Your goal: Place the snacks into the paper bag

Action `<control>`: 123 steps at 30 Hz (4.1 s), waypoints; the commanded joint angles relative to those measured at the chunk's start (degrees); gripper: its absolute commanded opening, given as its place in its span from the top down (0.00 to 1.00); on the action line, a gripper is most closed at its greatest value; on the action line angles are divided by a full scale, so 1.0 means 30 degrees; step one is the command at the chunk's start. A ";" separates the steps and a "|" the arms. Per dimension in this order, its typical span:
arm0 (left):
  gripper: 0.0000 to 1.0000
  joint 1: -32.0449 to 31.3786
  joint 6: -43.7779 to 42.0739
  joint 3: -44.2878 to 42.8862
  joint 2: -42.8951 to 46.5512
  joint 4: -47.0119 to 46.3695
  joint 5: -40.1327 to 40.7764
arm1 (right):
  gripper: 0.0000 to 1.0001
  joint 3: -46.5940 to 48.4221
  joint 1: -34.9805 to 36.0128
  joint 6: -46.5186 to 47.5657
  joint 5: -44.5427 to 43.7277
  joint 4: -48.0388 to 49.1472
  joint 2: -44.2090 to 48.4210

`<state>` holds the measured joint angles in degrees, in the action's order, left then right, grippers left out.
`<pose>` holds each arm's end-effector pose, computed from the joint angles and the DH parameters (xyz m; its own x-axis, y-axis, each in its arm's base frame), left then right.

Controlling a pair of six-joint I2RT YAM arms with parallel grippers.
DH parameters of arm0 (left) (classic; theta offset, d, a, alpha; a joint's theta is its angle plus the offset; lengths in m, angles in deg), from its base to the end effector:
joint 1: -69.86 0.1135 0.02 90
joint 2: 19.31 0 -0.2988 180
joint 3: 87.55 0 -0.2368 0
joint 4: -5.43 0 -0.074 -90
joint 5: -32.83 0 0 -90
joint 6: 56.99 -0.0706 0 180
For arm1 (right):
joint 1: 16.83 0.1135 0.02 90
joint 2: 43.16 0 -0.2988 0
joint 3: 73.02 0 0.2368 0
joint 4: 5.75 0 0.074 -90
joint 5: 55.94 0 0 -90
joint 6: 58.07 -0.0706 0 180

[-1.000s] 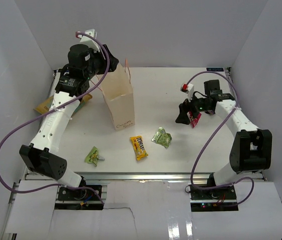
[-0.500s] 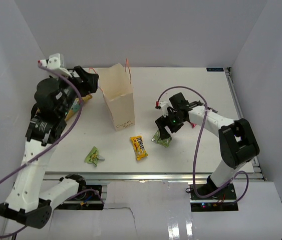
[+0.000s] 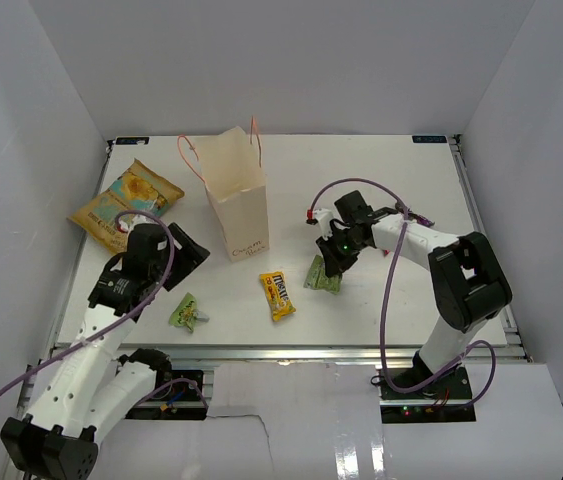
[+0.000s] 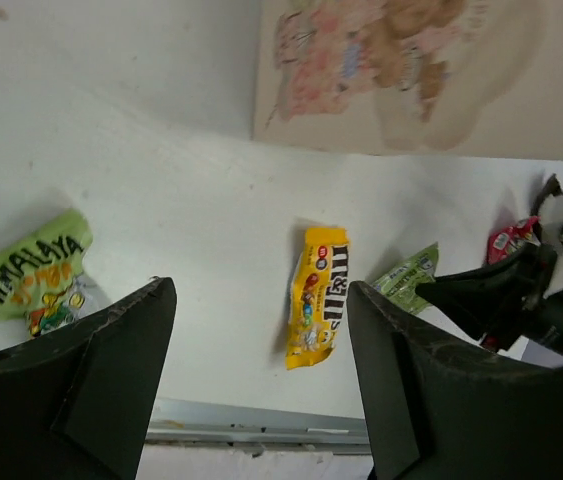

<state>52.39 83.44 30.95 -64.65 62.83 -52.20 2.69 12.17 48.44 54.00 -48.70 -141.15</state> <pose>0.1411 -0.0380 0.2968 -0.5832 -0.6215 -0.5230 -0.3338 0.7704 -0.5433 0.2852 0.1856 0.1922 -0.5964 -0.6360 -0.4897 -0.7825 0.5968 0.1778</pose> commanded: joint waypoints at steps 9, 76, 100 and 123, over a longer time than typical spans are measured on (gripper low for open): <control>0.21 -0.0034 0.3433 -0.0327 -0.1994 0.3863 0.1562 | 0.92 0.2560 -0.1374 0.6414 0.7027 -0.1004 0.5269; 1.00 0.0024 0.6075 -0.3069 -0.4232 0.5509 0.4170 | 0.19 0.1598 -0.1019 0.3432 0.6916 0.2246 0.8085; 0.97 -0.0064 -0.6821 -1.8785 -1.3888 -0.1173 -0.1628 | 0.19 0.0720 -0.5238 0.2787 0.6711 0.2247 0.7938; 0.24 -0.0298 -0.8025 -1.4429 -0.9678 -0.4714 -0.6929 | 0.28 0.3443 -0.6793 0.0063 -0.6618 0.1426 0.0002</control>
<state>51.73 58.98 -18.14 -102.05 54.11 -68.61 9.60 -7.85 48.59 41.00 -44.18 -139.60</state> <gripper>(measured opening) 0.756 0.723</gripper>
